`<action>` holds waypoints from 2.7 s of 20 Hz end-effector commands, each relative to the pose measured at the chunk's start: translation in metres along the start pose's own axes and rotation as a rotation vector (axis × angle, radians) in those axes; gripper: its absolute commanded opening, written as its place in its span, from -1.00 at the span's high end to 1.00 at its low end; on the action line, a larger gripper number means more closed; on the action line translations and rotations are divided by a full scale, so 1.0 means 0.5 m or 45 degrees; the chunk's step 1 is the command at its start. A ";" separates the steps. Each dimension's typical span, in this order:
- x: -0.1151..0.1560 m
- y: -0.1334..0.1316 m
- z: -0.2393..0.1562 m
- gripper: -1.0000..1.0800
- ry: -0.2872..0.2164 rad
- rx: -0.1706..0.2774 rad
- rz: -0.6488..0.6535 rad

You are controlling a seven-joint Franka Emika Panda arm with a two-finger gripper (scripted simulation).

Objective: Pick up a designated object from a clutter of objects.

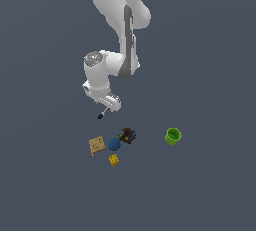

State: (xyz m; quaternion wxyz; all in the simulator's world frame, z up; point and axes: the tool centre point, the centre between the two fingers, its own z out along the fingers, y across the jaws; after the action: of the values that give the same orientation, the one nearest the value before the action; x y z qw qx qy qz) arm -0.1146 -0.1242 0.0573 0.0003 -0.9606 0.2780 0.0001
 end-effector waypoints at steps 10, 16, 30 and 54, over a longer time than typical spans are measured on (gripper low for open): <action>-0.003 0.002 0.075 -0.92 0.000 0.000 0.003; -0.003 0.002 0.086 1.00 0.000 0.000 0.003; -0.001 0.001 0.079 1.00 0.000 0.000 0.003; 0.109 -0.051 -0.227 1.00 0.001 -0.004 0.006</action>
State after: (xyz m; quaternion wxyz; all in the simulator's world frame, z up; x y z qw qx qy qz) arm -0.0599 -0.1312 0.1571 -0.0010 -0.9599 0.2802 -0.0001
